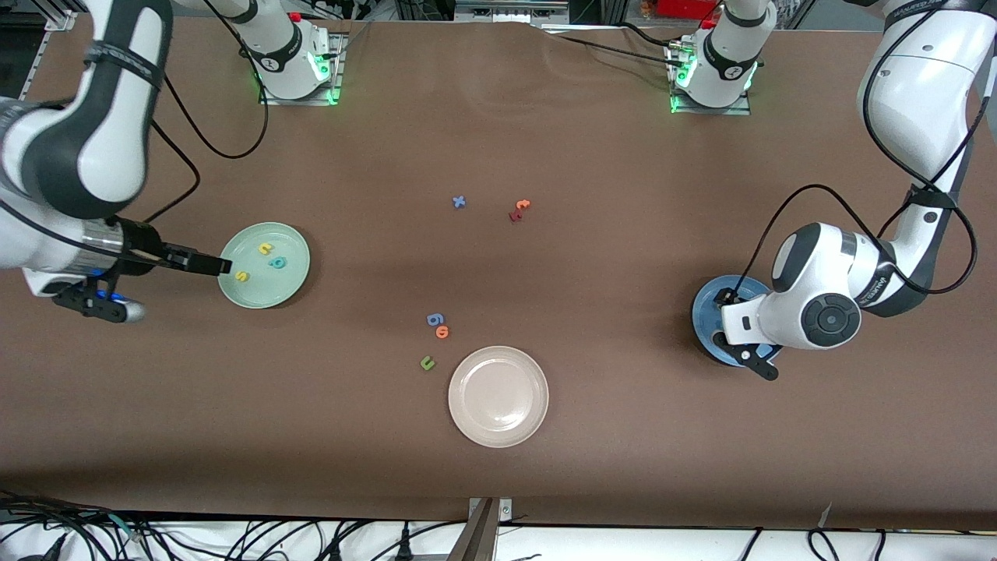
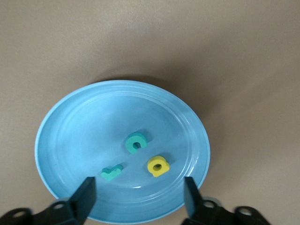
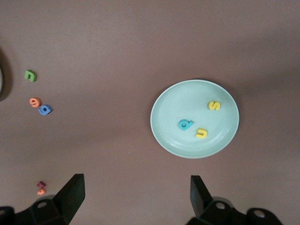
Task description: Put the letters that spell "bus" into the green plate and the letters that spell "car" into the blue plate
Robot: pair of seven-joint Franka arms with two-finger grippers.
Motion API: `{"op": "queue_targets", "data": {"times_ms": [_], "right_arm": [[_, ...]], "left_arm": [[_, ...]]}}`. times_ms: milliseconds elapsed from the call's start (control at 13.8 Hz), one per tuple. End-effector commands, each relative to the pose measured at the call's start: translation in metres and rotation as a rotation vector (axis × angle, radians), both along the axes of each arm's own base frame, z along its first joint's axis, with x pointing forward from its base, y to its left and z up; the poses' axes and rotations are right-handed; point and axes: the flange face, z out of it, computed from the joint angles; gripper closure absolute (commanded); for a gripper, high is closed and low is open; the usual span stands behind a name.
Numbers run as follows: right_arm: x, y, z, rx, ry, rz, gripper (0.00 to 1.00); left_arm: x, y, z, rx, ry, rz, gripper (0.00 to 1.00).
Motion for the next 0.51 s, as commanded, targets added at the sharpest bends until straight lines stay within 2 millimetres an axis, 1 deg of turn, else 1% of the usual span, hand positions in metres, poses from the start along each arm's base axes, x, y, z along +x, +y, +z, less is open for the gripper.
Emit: {"op": "queue_targets", "data": {"times_ms": [0,145,289,434], "right_arm": [[0.002,-0.021,0.037,0.001,0.032,-0.044,0.01],[0.007,-0.028,0.041,0.022,0.008,-0.053,0.01],[0.015,-0.031,0.044,0.048,-0.011,-0.054,0.01],[0.028,-0.037,0.038,0.063,-0.022,-0.029,0.0]], "left_arm": [[-0.003,0.001,0.034,-0.014,0.008,0.075,0.0],[-0.006,0.003,0.062,0.009,-0.002,0.142,0.0],[-0.013,0.008,0.098,0.044,-0.007,0.151,0.0],[-0.025,0.015,0.133,0.086,0.004,0.164,0.0]]}}
